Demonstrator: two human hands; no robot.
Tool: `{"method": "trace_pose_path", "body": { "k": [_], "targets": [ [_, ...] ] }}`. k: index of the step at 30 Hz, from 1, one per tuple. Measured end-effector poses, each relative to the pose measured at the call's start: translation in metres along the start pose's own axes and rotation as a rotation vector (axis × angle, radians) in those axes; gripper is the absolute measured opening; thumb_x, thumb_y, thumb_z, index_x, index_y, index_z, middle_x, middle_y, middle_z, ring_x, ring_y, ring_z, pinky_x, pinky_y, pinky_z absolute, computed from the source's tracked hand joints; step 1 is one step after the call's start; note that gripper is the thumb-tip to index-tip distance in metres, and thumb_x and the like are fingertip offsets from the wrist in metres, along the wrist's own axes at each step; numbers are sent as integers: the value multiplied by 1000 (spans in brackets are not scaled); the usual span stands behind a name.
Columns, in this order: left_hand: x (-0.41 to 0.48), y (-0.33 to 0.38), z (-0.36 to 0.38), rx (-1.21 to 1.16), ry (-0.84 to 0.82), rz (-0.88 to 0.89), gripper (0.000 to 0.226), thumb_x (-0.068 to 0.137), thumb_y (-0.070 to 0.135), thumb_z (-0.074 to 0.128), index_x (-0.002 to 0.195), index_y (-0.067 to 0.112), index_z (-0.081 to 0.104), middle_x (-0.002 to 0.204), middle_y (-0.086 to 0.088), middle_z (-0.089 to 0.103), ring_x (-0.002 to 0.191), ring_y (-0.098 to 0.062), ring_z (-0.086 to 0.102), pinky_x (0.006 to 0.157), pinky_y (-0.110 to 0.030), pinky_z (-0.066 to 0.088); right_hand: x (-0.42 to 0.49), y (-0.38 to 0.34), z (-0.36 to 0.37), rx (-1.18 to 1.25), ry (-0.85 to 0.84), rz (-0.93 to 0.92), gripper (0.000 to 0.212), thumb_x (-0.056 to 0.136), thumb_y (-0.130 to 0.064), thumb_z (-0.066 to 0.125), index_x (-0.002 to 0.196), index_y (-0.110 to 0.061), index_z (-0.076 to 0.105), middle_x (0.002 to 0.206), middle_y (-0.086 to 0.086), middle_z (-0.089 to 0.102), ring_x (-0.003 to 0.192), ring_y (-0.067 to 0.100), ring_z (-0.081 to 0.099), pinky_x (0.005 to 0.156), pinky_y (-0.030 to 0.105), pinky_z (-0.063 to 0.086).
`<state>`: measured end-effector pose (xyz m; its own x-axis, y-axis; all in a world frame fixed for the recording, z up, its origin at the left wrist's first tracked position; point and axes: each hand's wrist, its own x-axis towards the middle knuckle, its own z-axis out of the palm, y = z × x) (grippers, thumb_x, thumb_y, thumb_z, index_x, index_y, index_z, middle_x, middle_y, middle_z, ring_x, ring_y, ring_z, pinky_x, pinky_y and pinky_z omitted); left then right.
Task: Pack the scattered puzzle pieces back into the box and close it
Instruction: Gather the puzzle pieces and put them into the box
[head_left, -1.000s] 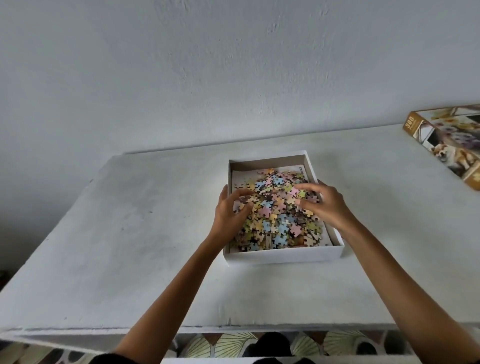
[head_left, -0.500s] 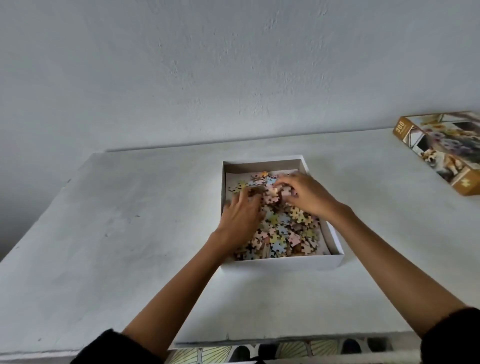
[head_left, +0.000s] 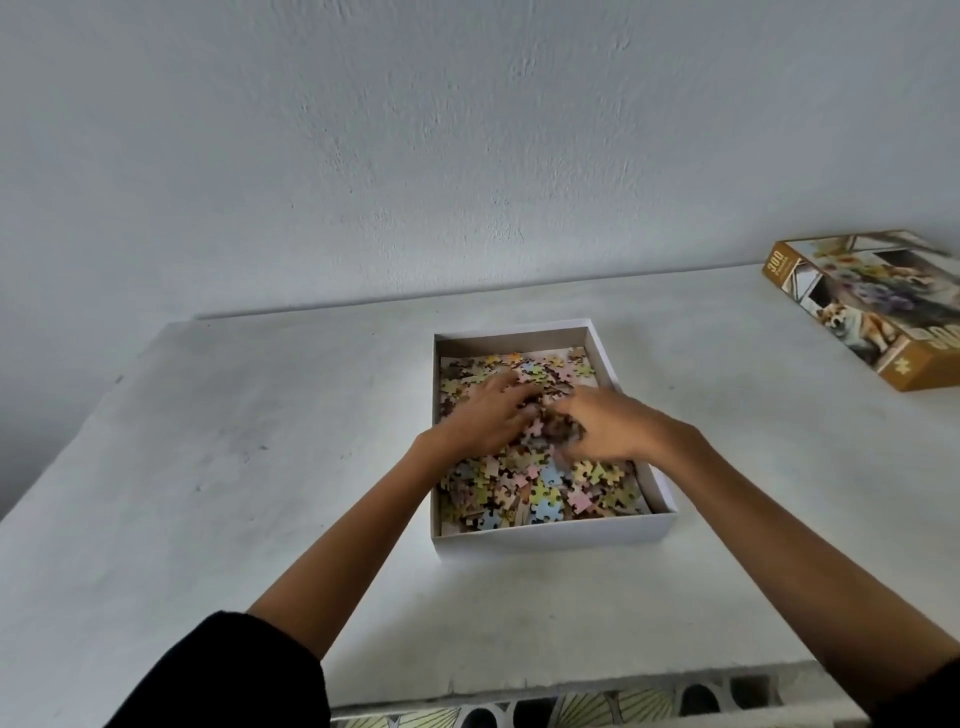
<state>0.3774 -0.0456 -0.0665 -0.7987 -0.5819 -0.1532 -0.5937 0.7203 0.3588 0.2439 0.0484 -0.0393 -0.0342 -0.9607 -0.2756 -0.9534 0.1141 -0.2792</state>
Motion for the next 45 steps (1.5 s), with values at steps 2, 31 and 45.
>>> {"method": "trace_pose_path", "body": {
  "k": [2, 31, 45],
  "targets": [
    [-5, 0, 3, 54, -135, -31, 53, 94, 49, 29, 144, 32, 18, 157, -5, -9, 143, -33, -9, 113, -63, 4, -17, -1, -5, -51, -163, 0, 77, 71, -35, 74, 136, -20, 36, 137, 9, 39, 121, 26, 44, 96, 34, 43],
    [-10, 9, -3, 11, -47, -198, 66, 95, 36, 40, 147, 16, 4, 155, -16, -10, 142, -39, -8, 114, -58, 12, 28, 8, 6, -1, 161, 39, 57, 88, -26, 54, 140, -21, 31, 148, 13, 26, 135, 31, 27, 109, 43, 27],
    [-21, 1, -8, 31, -130, -135, 78, 85, 42, 58, 145, 16, 16, 154, -16, 1, 142, -38, 4, 113, -55, 17, 18, 10, 5, -1, 180, 44, 57, 83, -19, 62, 134, -22, 39, 139, 12, 34, 129, 28, 33, 100, 39, 37]
  ]
}}
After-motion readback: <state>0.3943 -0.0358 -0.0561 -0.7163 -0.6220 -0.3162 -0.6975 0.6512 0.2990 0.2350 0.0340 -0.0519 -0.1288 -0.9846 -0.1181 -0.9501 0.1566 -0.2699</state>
